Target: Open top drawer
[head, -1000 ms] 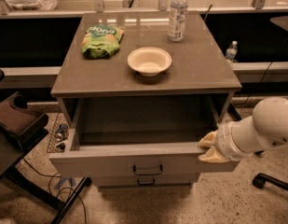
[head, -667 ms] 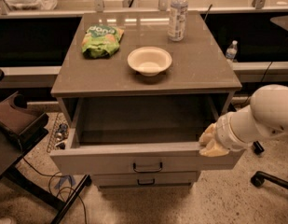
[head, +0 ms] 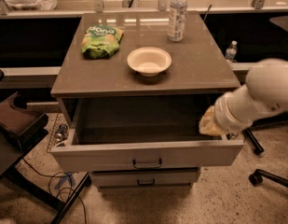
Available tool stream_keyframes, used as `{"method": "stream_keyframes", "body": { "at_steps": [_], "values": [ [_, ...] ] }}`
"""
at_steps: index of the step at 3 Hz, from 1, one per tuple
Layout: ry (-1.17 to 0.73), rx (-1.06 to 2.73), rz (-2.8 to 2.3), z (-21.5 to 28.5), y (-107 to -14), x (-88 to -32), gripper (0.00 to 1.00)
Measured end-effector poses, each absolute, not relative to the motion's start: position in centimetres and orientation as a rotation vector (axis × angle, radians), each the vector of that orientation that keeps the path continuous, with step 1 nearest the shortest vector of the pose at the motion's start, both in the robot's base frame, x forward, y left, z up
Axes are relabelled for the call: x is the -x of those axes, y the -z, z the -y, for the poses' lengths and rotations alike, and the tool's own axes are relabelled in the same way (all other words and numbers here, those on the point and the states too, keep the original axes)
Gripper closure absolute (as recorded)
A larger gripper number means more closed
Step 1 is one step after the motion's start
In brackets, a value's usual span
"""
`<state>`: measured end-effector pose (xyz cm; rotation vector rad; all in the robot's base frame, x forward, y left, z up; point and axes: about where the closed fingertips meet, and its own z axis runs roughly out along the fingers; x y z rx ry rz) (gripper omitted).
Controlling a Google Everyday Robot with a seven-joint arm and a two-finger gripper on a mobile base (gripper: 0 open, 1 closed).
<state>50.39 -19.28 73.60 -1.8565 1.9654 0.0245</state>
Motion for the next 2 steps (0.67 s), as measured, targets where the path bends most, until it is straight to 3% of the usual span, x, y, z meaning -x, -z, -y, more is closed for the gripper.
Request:
{"method": "stream_keyframes", "body": {
  "at_steps": [2],
  "values": [
    [0.137, 1.974, -1.969, 18.3, -80.4, -55.1, 1.0]
  ]
}}
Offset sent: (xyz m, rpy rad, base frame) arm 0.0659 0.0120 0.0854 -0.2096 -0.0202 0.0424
